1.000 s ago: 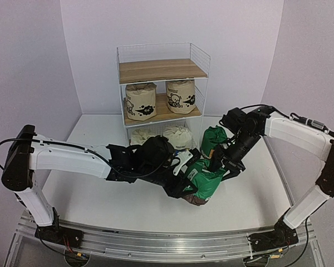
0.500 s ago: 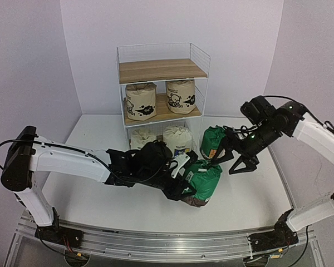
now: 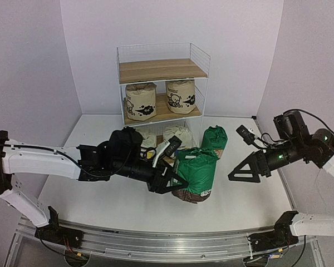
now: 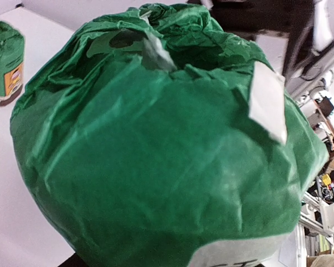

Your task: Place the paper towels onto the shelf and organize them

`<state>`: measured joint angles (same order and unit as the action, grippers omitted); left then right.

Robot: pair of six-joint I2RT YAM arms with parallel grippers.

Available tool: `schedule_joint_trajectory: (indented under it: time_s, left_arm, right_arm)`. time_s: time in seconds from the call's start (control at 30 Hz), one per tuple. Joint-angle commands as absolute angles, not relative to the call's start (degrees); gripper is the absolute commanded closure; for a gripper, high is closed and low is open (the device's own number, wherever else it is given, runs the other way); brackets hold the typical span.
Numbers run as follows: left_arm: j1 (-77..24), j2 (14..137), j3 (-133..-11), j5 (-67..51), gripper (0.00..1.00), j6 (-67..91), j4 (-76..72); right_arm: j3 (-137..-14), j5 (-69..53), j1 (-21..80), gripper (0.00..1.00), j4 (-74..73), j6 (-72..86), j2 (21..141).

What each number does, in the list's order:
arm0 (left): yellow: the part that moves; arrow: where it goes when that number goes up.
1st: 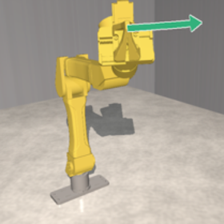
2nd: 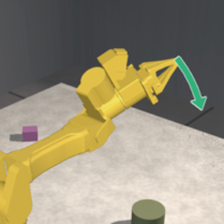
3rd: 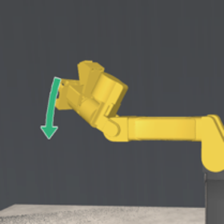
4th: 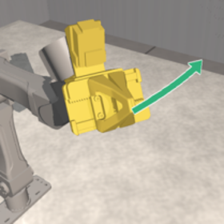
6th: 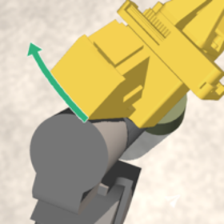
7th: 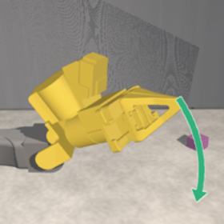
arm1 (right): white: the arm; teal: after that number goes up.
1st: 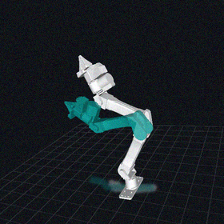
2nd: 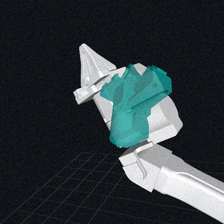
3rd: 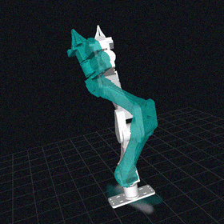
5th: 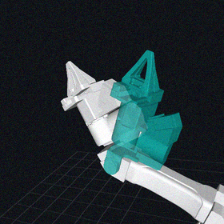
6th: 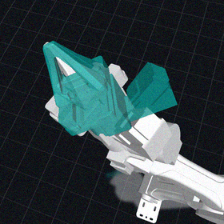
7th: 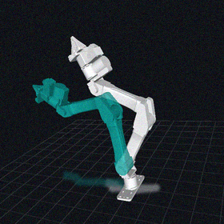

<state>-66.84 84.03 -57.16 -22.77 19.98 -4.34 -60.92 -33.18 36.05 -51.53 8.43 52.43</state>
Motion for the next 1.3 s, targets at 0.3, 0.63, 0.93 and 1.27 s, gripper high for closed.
schedule_joint_trajectory:
  time_s: [0.3, 0.63, 0.93, 1.27]
  left_arm:
    - [-66.66, 72.38, -54.01, -40.28, 1.00, 20.58, -16.87]
    - [-66.62, 74.93, -56.38, -38.78, 1.00, 19.71, -17.05]
    - [-65.46, 77.19, -57.75, -37.26, 1.00, 21.28, -19.11]
    - [-64.68, 79.09, -58.87, -34.64, 1.00, 23.61, -19.61]
  right_arm:
    - [-51.57, -55.80, 36.64, 0.02, -14.70, 6.13, 49.87]
    - [-50.61, -55.81, 41.50, 0.02, -8.62, 8.89, 52.81]
    - [-49.98, -54.59, 45.19, 0.02, -8.55, 7.09, 55.50]
    - [-50.71, -46.08, 49.17, 0.03, -8.36, 7.12, 57.83]
